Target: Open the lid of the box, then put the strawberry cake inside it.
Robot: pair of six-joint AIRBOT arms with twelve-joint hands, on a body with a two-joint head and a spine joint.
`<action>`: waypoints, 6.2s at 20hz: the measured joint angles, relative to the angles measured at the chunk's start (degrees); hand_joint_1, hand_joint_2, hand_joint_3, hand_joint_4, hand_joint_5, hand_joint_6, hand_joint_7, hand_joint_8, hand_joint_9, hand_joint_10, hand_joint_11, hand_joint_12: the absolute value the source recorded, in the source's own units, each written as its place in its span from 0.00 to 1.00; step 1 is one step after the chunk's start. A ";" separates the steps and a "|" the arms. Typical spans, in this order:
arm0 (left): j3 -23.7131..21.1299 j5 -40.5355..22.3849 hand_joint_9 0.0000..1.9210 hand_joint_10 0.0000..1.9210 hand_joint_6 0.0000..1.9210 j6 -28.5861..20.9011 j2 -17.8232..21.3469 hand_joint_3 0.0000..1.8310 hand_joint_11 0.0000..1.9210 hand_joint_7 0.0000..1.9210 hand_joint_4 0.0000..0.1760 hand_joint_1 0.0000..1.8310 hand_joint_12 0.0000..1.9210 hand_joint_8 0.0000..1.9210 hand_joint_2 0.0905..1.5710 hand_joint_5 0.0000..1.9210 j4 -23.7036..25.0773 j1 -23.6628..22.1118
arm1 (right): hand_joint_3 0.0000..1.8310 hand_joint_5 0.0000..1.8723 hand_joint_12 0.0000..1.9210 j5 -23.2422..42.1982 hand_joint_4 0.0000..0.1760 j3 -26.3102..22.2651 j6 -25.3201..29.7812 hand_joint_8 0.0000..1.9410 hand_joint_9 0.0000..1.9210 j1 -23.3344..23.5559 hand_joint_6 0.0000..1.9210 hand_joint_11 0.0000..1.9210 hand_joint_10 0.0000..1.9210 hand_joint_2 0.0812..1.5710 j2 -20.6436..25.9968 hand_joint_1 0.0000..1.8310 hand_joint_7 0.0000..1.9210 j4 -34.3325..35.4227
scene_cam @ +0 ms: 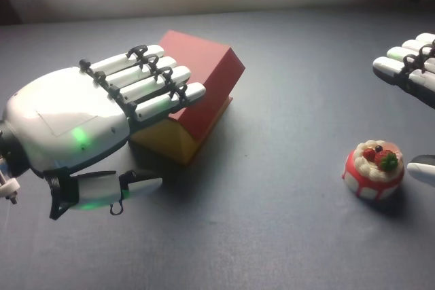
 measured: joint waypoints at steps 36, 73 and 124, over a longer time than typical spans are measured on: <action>11.39 5.86 0.00 0.00 0.00 1.44 -14.99 0.01 0.00 0.00 0.69 0.42 0.00 0.00 0.76 0.00 -13.79 -8.41 | 0.00 0.00 0.00 1.14 0.00 0.76 2.23 0.00 0.00 -2.34 0.00 0.00 0.00 0.83 -1.38 0.31 0.00 2.60; 17.35 -15.43 0.00 0.00 0.00 -10.99 -9.81 0.00 0.00 0.00 0.38 0.36 0.00 0.00 0.84 0.00 -40.63 -1.84 | 0.00 0.00 0.00 1.66 0.00 1.18 3.17 0.00 0.00 -3.76 0.00 0.00 0.00 0.85 -2.23 0.28 0.00 4.15; 0.04 -11.50 0.00 0.00 0.01 -10.80 2.40 0.00 0.00 0.00 0.03 0.46 0.00 0.00 0.88 0.04 -9.40 15.93 | 0.00 0.33 0.97 -22.25 0.00 16.96 11.65 0.79 0.39 24.85 0.71 0.37 0.83 0.80 -15.47 0.64 0.41 -14.14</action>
